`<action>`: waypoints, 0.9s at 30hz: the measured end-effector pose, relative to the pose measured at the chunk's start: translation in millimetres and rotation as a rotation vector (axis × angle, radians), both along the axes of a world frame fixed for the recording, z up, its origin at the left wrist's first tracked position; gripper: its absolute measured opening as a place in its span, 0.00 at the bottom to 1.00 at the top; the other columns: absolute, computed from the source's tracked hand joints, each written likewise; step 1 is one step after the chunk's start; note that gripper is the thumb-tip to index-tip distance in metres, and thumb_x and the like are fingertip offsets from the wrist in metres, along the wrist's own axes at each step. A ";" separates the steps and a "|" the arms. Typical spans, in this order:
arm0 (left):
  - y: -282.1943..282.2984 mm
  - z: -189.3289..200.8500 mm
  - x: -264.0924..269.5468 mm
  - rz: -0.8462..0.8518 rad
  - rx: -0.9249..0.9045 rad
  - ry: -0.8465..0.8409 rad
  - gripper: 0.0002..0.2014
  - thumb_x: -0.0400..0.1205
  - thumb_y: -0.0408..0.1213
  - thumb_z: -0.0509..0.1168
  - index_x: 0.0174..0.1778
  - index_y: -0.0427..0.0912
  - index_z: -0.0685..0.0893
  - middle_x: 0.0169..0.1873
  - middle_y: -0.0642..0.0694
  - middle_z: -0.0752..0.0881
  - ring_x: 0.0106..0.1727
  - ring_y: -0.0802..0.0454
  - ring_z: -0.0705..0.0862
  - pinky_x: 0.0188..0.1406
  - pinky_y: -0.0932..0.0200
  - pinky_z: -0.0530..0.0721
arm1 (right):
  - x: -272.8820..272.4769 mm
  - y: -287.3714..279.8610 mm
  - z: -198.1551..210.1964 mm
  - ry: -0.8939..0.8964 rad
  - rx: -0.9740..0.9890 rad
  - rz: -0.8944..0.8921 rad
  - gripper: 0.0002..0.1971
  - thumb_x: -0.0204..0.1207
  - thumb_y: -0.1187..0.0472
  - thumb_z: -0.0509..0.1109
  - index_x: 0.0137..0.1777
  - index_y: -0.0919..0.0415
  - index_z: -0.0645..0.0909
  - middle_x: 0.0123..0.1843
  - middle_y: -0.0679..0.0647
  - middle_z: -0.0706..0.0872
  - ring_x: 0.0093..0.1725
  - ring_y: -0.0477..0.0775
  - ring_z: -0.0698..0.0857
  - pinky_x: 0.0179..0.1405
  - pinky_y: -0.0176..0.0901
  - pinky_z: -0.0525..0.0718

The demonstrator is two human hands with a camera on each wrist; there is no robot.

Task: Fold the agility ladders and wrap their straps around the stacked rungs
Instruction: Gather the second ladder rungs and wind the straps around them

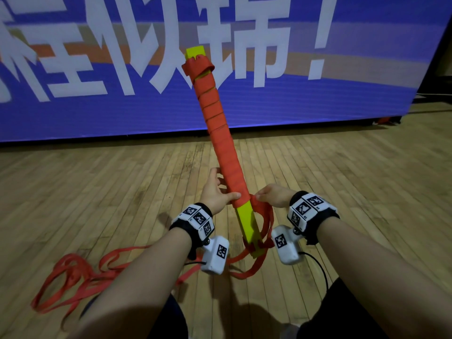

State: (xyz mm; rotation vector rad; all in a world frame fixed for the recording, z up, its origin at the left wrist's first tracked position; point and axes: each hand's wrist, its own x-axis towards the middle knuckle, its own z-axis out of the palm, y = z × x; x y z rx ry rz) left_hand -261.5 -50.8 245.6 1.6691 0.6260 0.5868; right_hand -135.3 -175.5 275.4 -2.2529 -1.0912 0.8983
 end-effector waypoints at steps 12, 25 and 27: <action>9.3 -0.7 -2.4 0.058 0.061 0.003 0.36 0.67 0.23 0.78 0.62 0.52 0.67 0.53 0.43 0.81 0.54 0.39 0.86 0.51 0.35 0.87 | -3.4 -4.6 1.9 0.131 0.027 0.047 0.15 0.85 0.61 0.59 0.57 0.66 0.86 0.48 0.54 0.90 0.58 0.51 0.85 0.65 0.39 0.71; 2.0 10.5 -3.1 0.159 0.102 -0.004 0.35 0.67 0.29 0.81 0.69 0.38 0.73 0.51 0.46 0.80 0.50 0.43 0.86 0.48 0.41 0.89 | -21.8 9.0 -5.1 -0.256 0.125 -0.018 0.16 0.70 0.44 0.76 0.39 0.59 0.88 0.29 0.46 0.84 0.38 0.47 0.83 0.58 0.53 0.77; 0.9 12.1 -5.1 0.143 0.083 -0.026 0.35 0.67 0.30 0.80 0.68 0.39 0.73 0.55 0.46 0.80 0.51 0.43 0.86 0.46 0.39 0.89 | -24.0 12.0 -7.4 -0.265 0.158 -0.049 0.17 0.67 0.43 0.77 0.37 0.58 0.86 0.29 0.47 0.83 0.38 0.49 0.83 0.61 0.56 0.77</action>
